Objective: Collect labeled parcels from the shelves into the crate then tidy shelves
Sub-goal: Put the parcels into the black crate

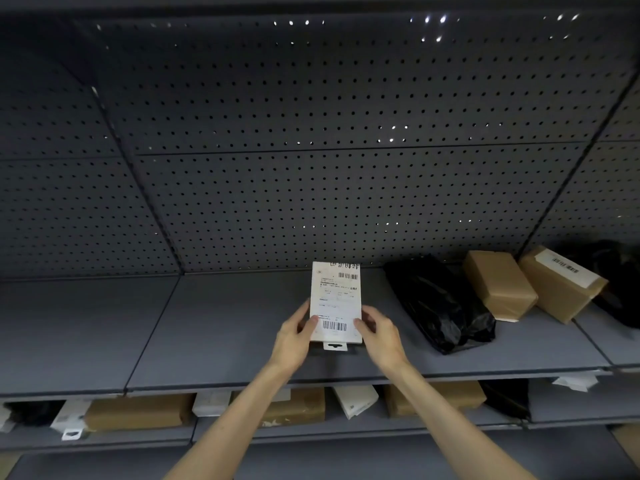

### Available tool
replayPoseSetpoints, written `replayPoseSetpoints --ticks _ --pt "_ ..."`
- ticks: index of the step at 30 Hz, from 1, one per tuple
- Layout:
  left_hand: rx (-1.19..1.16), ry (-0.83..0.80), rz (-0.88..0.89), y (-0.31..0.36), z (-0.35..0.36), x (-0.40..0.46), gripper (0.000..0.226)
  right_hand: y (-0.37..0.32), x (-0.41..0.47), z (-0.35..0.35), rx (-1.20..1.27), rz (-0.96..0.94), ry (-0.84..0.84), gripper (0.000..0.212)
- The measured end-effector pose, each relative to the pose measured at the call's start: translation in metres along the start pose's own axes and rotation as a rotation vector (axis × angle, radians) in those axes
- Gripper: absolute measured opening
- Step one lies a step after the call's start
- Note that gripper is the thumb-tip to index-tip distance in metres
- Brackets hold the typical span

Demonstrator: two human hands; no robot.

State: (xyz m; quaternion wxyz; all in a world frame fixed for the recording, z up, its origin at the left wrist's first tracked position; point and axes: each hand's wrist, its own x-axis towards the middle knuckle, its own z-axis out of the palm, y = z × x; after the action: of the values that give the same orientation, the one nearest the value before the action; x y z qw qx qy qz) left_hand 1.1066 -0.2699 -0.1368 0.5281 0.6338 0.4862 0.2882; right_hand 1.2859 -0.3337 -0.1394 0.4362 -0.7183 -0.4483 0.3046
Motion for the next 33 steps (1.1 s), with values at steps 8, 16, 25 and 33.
replayPoseSetpoints --ticks 8,16,25,33 --pt "-0.275 0.034 0.026 0.017 0.001 -0.012 0.048 -0.013 0.002 -0.009 0.075 -0.065 0.029 0.034" --pt "-0.327 0.058 0.038 0.020 0.004 -0.013 0.050 -0.011 0.008 -0.015 0.089 -0.078 0.039 0.033" --pt "-0.325 0.072 0.063 0.024 0.004 -0.015 0.047 -0.013 0.007 -0.014 0.101 -0.076 0.037 0.033" --pt "-0.222 0.112 0.147 0.032 -0.003 -0.014 0.045 -0.028 0.006 -0.014 0.129 -0.105 0.043 0.035"
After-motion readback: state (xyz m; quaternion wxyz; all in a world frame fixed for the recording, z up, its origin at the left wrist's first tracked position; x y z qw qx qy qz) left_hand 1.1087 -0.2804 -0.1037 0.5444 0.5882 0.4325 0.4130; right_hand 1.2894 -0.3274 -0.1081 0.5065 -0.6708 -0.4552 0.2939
